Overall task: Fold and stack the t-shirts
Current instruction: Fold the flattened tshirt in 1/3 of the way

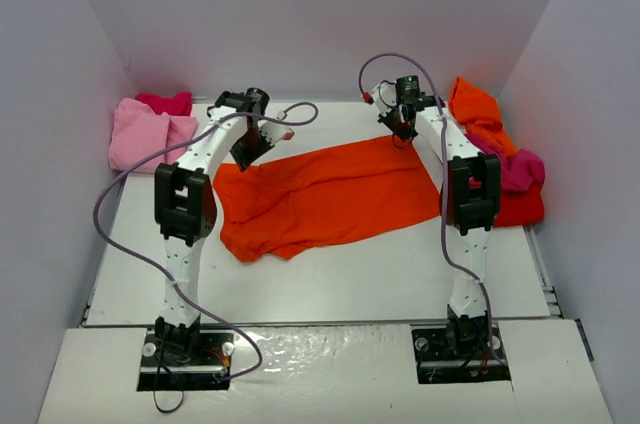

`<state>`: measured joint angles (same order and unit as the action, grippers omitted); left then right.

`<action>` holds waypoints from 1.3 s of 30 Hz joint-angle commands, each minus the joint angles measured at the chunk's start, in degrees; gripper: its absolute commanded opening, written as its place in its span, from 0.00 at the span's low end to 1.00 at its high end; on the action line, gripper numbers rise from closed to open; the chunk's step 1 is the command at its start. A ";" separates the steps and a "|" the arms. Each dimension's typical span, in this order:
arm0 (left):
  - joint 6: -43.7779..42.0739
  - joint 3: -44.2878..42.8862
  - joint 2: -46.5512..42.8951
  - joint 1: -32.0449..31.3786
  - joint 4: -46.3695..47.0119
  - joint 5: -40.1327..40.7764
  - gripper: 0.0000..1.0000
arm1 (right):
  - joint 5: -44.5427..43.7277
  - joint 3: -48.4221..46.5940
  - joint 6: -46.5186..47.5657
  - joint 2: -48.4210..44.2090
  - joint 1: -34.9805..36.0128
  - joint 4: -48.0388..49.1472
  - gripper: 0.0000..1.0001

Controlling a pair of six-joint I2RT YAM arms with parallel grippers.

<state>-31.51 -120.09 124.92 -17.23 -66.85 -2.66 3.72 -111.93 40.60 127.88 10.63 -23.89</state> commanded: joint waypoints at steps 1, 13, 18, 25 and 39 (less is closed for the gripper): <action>2.51 -4.39 1.66 0.86 1.14 -4.79 0.00 | 4.89 -3.39 -4.40 2.08 0.27 -0.17 0.00; 4.14 -11.48 11.30 4.00 0.42 -4.98 0.00 | 8.56 -10.18 -8.85 9.38 1.37 -1.12 0.00; 3.95 -12.66 14.52 5.29 -1.63 -3.67 0.00 | 2.31 -14.35 -10.41 13.86 1.74 -2.00 0.00; 4.28 -11.00 16.96 11.17 -5.23 -3.74 0.00 | -8.91 -15.21 -9.54 16.38 1.89 -2.17 0.00; 5.94 -23.21 23.27 18.84 -7.78 -1.60 0.00 | -19.06 -23.17 -10.85 24.39 2.08 -1.27 0.00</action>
<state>-25.29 -134.96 144.97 1.42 -72.14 -7.51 -11.25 -132.04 31.03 149.23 12.90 -24.72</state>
